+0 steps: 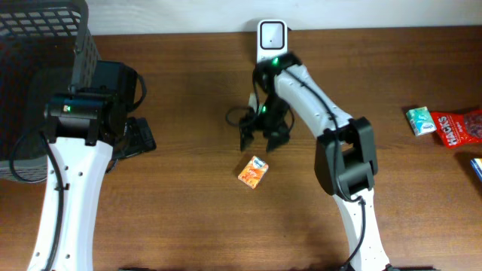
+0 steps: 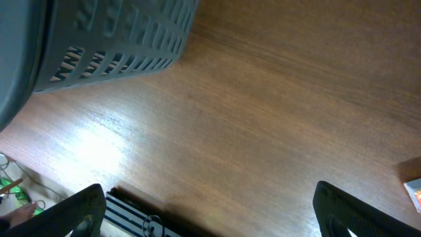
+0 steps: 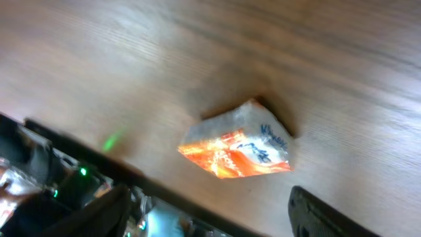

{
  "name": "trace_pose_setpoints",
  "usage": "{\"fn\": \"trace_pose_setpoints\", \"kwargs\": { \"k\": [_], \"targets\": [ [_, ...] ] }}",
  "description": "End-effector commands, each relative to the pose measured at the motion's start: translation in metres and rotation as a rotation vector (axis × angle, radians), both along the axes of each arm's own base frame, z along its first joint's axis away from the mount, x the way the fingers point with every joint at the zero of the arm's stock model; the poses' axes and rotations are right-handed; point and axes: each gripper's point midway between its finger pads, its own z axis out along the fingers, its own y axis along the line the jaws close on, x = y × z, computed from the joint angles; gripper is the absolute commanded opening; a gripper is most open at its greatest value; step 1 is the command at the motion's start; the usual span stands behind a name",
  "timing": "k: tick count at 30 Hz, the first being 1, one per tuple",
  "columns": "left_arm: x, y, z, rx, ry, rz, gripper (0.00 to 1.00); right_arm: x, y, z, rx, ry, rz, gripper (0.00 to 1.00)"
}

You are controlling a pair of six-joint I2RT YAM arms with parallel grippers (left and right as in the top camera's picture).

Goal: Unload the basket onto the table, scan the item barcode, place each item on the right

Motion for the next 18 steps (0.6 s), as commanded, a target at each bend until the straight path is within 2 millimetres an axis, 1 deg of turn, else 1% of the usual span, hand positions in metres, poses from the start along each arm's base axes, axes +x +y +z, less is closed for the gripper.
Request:
{"fn": "trace_pose_setpoints", "kwargs": {
  "k": [1,4,8,10,11,12,14,16,18],
  "targets": [
    [-0.003,0.002,0.005,0.006,-0.023,0.014,0.99,0.022,-0.013,0.045,-0.07,-0.204,0.072,0.78],
    [-0.003,0.002,0.005,0.006,-0.023,0.014,0.99,0.034,-0.019,0.06,-0.102,-0.276,0.045,0.78],
    [-0.003,0.002,0.005,0.006,-0.023,0.014,0.99,0.049,-0.049,0.075,-0.158,-0.302,-0.105,0.79],
    [-0.003,0.002,0.005,0.006,-0.023,0.014,0.99,0.052,-0.057,0.083,-0.162,-0.317,-0.137,0.79],
    [-0.003,0.002,0.005,0.006,-0.023,0.014,0.99,0.051,-0.06,0.092,-0.157,-0.334,-0.145,0.79],
    [-0.003,0.002,0.005,0.006,-0.023,0.014,0.99,0.049,-0.063,0.1,-0.162,-0.356,-0.147,0.79],
    [-0.003,0.002,0.005,0.006,-0.023,0.014,0.99,0.041,-0.084,0.117,-0.277,-0.416,-0.193,0.82],
    [-0.003,0.002,0.005,0.006,-0.023,0.014,0.99,0.029,-0.092,0.122,-0.321,-0.415,-0.217,0.86],
    [-0.003,0.002,0.005,0.006,-0.023,0.014,0.99,0.011,-0.096,0.118,-0.342,-0.373,-0.221,0.89]
  ]
}}
